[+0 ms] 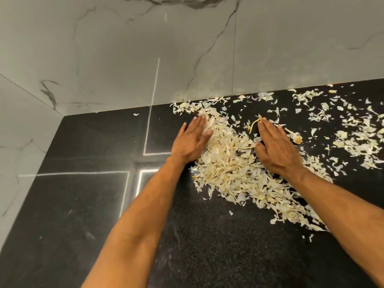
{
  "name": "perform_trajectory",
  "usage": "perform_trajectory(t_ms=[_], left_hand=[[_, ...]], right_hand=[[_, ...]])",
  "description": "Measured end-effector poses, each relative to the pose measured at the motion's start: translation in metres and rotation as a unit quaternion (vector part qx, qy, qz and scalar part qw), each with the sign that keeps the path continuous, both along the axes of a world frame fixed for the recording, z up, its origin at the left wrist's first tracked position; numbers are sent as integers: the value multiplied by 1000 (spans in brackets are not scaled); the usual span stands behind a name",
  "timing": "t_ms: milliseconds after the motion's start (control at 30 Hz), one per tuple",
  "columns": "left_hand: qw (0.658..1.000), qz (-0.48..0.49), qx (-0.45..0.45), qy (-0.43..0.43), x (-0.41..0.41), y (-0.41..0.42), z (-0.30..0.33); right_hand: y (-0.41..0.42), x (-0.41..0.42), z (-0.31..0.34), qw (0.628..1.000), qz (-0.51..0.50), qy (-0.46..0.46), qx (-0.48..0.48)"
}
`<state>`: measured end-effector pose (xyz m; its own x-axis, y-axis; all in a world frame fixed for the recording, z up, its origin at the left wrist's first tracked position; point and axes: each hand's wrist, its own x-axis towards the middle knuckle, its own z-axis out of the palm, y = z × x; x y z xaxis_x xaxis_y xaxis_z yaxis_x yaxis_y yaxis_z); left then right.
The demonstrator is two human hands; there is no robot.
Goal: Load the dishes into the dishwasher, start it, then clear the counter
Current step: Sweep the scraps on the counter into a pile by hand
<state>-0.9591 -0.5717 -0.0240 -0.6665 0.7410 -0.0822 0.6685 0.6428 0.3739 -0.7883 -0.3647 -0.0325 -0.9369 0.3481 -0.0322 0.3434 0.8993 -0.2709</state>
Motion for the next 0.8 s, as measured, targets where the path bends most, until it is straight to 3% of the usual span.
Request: perform_trajectory(t_ms=[100, 167, 367, 567, 800], left_hand=[[989, 83, 119, -32, -8, -8, 5], [978, 156, 136, -6, -29, -29, 7], [962, 272, -10, 28, -102, -98, 3], [954, 292, -66, -1, -128, -96, 0], [975, 206, -81, 29, -90, -21, -2]], right_hand=[[0, -1, 2, 1000, 5, -7, 6], [-2, -2, 0, 1000, 7, -8, 2], [0, -2, -6, 1000, 0, -8, -1], [2, -2, -6, 1000, -6, -6, 5], [0, -3, -3, 1000, -1, -3, 1]])
